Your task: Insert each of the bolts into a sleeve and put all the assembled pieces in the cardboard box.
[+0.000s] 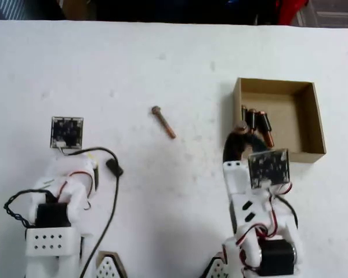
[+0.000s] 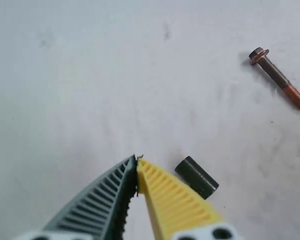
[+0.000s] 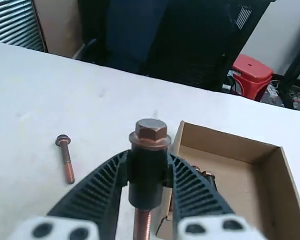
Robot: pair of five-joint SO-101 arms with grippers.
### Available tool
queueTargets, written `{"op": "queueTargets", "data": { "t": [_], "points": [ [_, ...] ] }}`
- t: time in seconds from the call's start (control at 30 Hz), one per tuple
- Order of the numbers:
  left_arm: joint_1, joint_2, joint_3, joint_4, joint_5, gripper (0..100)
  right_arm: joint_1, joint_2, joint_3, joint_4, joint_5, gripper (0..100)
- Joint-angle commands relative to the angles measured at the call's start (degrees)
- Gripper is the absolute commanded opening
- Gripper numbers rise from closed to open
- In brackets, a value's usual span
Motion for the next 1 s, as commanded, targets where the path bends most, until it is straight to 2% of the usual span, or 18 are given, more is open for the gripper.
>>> {"op": "queueTargets", "data": {
  "t": [0.0, 0.13, 0.33, 0.43, 0.57, 0.97],
  "points": [
    [-0.1, -0.7, -0.1, -1.5, -0.4, 2, 1.4, 9.1, -7.6, -0.3, 0.7, 1.7],
    [-0.1, -0.7, 1.1, -2.3, -0.4, 2, 3.5, 20.4, -15.7, -0.5, 0.7, 1.7],
    [-0.1, -0.7, 6.6, -10.8, -0.5, 2, 8.0, 36.9, -25.9, -0.5, 0.8, 1.7],
    [-0.2, -0.7, 6.6, -10.8, -0.5, 2, 9.6, 45.1, -30.9, -0.5, 1.5, 1.7],
    [-0.4, -0.7, 6.7, -10.8, -0.6, 2, 9.9, 56.7, -37.2, -0.5, 7.6, 1.7],
    [-0.5, -0.7, 6.7, -11.0, -0.7, 2, 14.9, 87.2, -53.8, -3.6, 8.3, 1.7]
  ]
}}
